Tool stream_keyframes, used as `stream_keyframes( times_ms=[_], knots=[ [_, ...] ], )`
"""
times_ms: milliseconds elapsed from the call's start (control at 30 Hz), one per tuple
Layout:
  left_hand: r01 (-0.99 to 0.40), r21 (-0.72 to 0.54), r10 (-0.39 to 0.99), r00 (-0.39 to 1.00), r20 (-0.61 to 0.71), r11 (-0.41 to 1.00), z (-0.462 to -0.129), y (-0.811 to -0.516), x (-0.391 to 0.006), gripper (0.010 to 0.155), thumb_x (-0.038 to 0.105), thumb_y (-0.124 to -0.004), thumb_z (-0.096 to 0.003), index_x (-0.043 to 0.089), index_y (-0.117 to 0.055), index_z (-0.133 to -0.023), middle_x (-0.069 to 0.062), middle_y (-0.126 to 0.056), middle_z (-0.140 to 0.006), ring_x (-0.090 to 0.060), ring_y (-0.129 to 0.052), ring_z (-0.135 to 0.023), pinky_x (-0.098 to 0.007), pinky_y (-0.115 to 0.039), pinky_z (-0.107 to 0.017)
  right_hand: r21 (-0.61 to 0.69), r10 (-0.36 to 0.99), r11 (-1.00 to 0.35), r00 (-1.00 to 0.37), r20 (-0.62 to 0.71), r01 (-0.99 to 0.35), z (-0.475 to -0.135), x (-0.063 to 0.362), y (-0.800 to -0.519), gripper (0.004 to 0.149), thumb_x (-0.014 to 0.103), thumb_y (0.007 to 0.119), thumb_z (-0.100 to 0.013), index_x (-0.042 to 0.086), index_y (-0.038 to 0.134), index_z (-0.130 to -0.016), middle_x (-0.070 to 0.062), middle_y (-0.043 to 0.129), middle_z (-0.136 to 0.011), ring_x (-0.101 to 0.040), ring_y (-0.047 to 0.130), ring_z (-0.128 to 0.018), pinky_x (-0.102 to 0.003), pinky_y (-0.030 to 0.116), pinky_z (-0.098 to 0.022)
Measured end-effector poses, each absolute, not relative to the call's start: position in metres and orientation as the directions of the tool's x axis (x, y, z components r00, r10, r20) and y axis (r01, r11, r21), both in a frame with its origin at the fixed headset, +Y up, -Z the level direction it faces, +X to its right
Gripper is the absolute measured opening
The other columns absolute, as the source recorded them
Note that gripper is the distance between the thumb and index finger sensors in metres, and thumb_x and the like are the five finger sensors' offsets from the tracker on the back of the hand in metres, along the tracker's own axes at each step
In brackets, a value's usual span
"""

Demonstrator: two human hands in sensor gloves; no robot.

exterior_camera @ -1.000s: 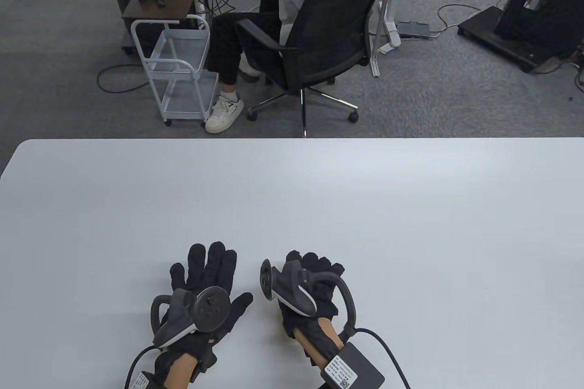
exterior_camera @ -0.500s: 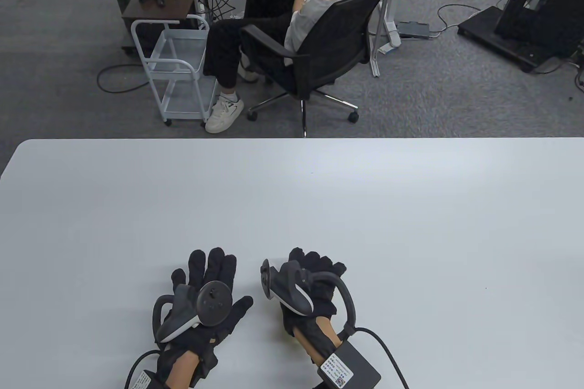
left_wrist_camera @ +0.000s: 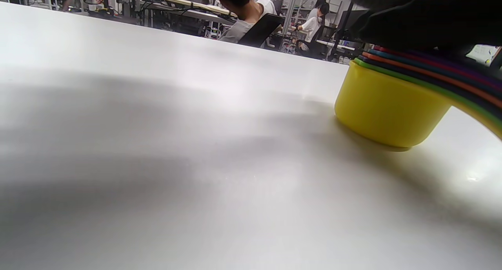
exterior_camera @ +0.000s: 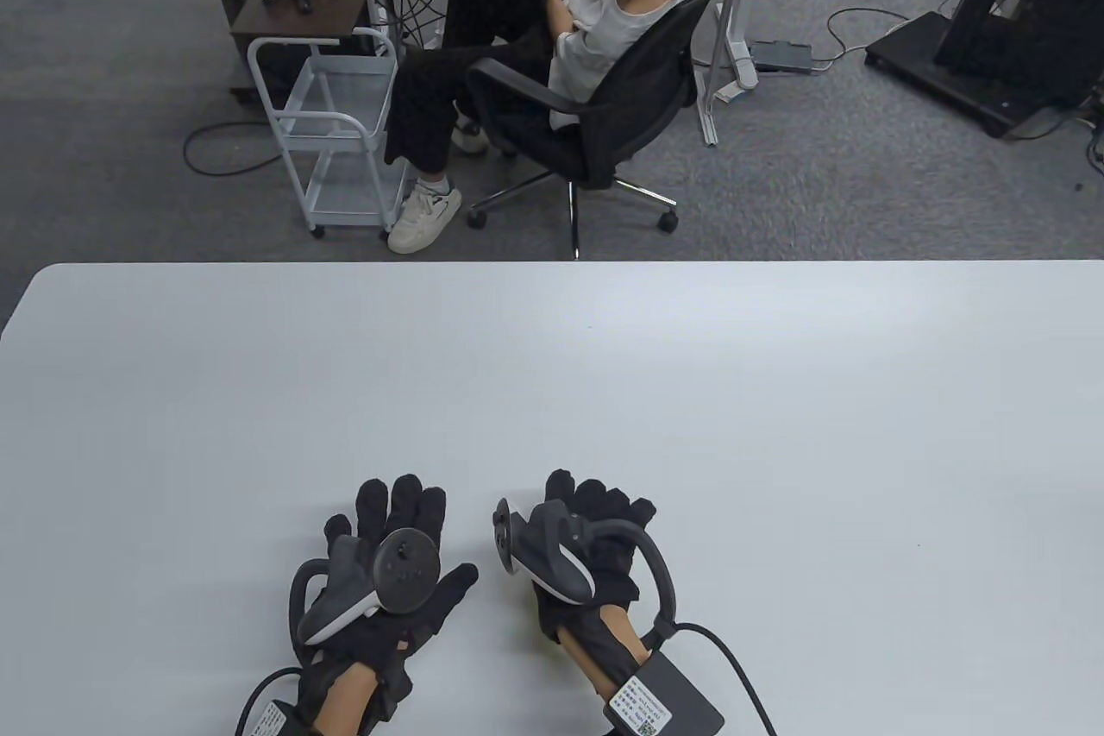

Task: Nest plastic measuring cups

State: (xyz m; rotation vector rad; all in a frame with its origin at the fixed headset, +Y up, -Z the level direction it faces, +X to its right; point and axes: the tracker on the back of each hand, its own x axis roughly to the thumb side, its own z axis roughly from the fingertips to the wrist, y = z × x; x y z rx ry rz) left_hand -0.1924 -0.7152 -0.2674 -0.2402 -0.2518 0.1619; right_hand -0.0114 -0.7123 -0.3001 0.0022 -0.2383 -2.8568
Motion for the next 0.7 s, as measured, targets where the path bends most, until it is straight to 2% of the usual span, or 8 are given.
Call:
stream_keyframes(
  times_ms=[200,267,367,433,700],
  knots=[
    [-0.132,-0.264,0.194,0.955,0.224,0.956,-0.268,-0.716,-0.193,0.090,0.067,-0.057,-0.0564,0.015,-0.019,-0.120,-0.021,-0.013,-0.125,-0.058,-0.006,-0.107,-0.079,-0.015,-0.065,0.206,-0.213,-0.954,-0.976,0.044,0.218,-0.295,-0.006,-0.712,0.081,0.062,0.045,-0.060,0.021,0.014,-0.122,-0.030,0.034,-0.118,-0.050,0.050,-0.101,-0.075,0.041,-0.067],
    [-0.131,-0.270,0.195,0.955,0.224,0.954,-0.268,-0.716,-0.193,0.090,0.067,-0.057,-0.0564,0.015,-0.019,-0.120,-0.021,-0.013,-0.125,-0.058,-0.006,-0.107,-0.079,-0.015,-0.065,0.234,-0.215,-0.947,-0.975,0.056,0.222,-0.293,-0.006,-0.714,0.082,0.062,0.046,-0.060,0.021,0.012,-0.121,-0.031,0.035,-0.119,-0.050,0.051,-0.102,-0.074,0.044,-0.067],
    [-0.132,-0.276,0.197,0.955,0.223,0.952,-0.268,-0.717,-0.193,0.090,0.067,-0.057,-0.0564,0.015,-0.019,-0.120,-0.021,-0.013,-0.125,-0.057,-0.007,-0.107,-0.079,-0.015,-0.065,0.247,-0.221,-0.941,-0.973,0.065,0.230,-0.292,-0.007,-0.720,0.080,0.061,0.048,-0.060,0.022,0.015,-0.121,-0.030,0.041,-0.118,-0.046,0.063,-0.099,-0.070,0.052,-0.067],
    [-0.134,-0.279,0.200,0.954,0.222,0.951,-0.269,-0.717,-0.193,0.090,0.066,-0.058,-0.0564,0.015,-0.019,-0.120,-0.021,-0.014,-0.125,-0.057,-0.007,-0.107,-0.079,-0.016,-0.065,0.234,-0.265,-0.933,-0.962,0.063,0.273,-0.292,-0.007,-0.721,0.077,0.059,0.050,-0.060,0.024,0.018,-0.121,-0.028,0.044,-0.117,-0.044,0.065,-0.097,-0.067,0.054,-0.067],
    [-0.130,-0.292,0.197,0.957,0.215,0.947,-0.270,-0.719,-0.193,0.090,0.066,-0.058,-0.0564,0.015,-0.019,-0.120,-0.020,-0.014,-0.125,-0.057,-0.008,-0.107,-0.079,-0.016,-0.065,0.215,-0.261,-0.939,-0.963,0.069,0.270,-0.291,-0.004,-0.721,0.075,0.060,0.050,-0.060,0.028,0.019,-0.120,-0.025,0.048,-0.117,-0.042,0.068,-0.094,-0.065,0.056,-0.066]
  ],
)
